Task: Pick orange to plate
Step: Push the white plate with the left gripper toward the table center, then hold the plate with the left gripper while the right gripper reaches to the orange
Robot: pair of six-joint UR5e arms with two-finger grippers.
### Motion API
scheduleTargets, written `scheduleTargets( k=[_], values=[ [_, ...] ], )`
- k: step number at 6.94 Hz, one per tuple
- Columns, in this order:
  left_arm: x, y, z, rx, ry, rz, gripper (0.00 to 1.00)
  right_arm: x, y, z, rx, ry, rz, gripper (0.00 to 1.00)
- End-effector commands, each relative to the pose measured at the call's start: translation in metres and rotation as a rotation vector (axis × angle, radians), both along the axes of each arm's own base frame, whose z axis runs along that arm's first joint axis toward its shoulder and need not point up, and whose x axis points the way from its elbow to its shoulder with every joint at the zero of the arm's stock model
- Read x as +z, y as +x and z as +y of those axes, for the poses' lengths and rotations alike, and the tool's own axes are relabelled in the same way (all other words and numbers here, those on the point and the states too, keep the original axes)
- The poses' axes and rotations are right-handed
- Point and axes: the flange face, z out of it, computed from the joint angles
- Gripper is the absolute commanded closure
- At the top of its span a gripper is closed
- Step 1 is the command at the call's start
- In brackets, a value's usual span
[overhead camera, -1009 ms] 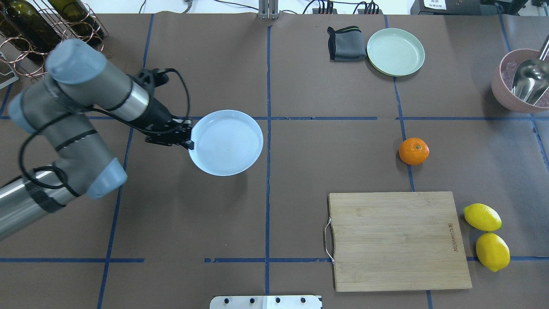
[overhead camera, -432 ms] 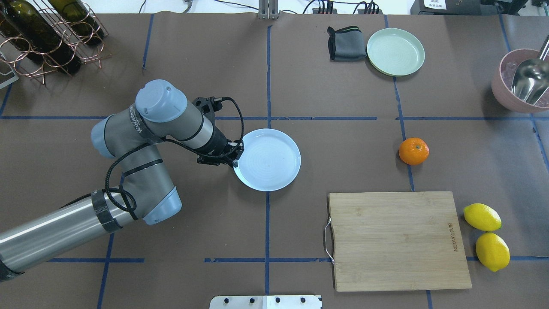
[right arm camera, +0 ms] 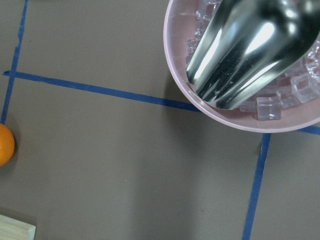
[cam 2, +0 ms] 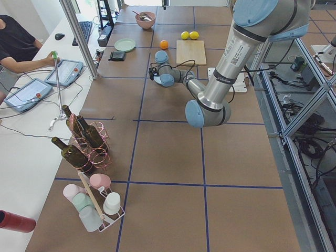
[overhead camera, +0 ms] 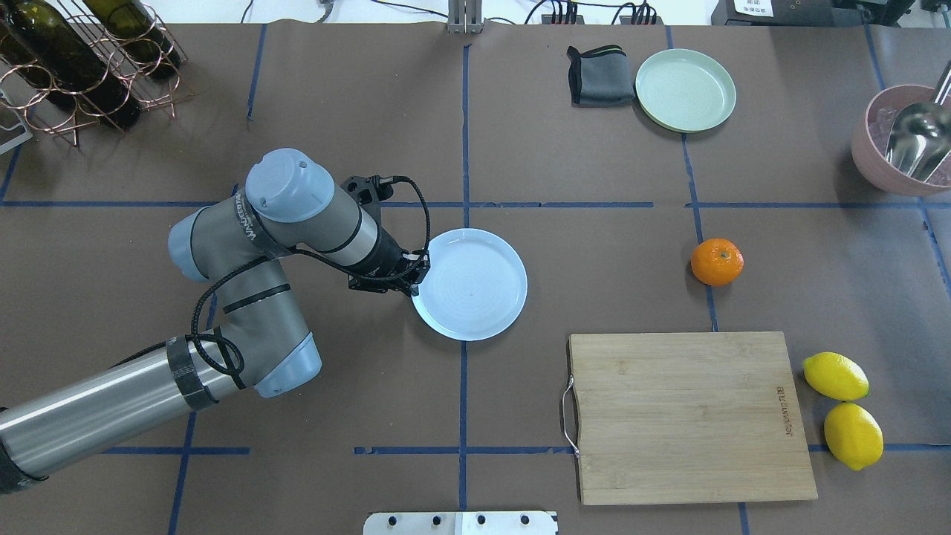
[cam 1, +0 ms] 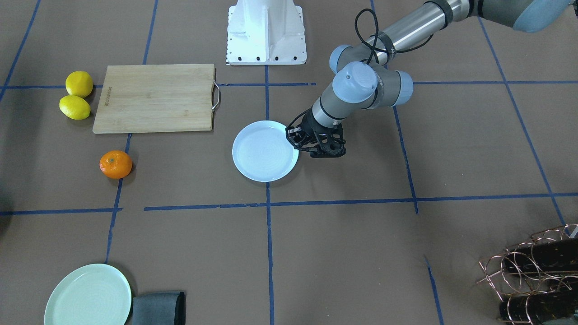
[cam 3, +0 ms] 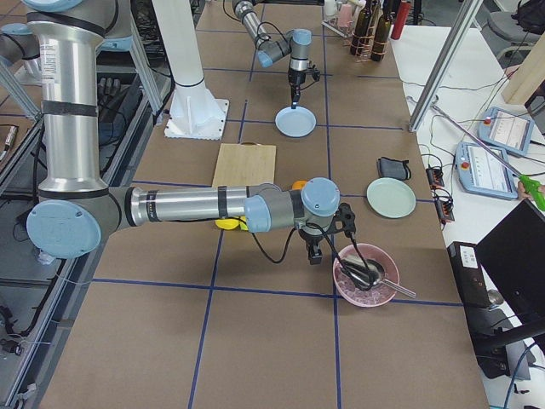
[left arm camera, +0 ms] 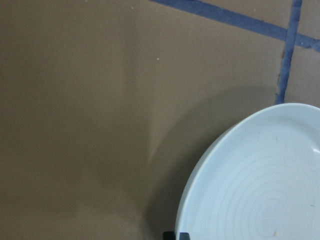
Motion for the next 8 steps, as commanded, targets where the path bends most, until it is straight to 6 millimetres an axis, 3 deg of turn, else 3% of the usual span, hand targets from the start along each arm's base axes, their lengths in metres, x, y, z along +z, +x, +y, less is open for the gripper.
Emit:
scheduleTargets(
  k=[1,3,4,5,6,7,8],
  values=[
    [-0.011,-0.007,0.004,-0.003,0.044,0.065,0.31,-0.015,-0.036,-0.003,-0.038,0.053,-0.015,0.0],
    [-0.022,-0.017,0.005,-0.033,0.062,0.083,0.27,-0.089,-0.131,-0.008,0.131,-0.144,-0.063,0.0],
    [-0.024,-0.017,0.005,-0.039,0.048,0.086,0.27,-0.111,-0.174,0.004,0.158,-0.166,-0.081,0.0],
    [-0.022,-0.018,0.003,-0.057,0.054,0.08,0.27,-0.145,-0.222,0.007,0.207,-0.203,-0.082,0.01],
    [-0.022,-0.017,0.003,-0.064,0.056,0.078,0.27,-0.163,-0.262,0.013,0.249,-0.238,-0.07,0.01],
    [-0.023,-0.017,0.004,-0.069,0.047,0.081,0.27,-0.156,-0.285,0.021,0.254,-0.221,-0.028,0.01],
    [-0.022,-0.016,0.004,-0.071,0.039,0.08,0.27,-0.149,-0.294,0.025,0.264,-0.204,0.0,0.0]
  ],
)
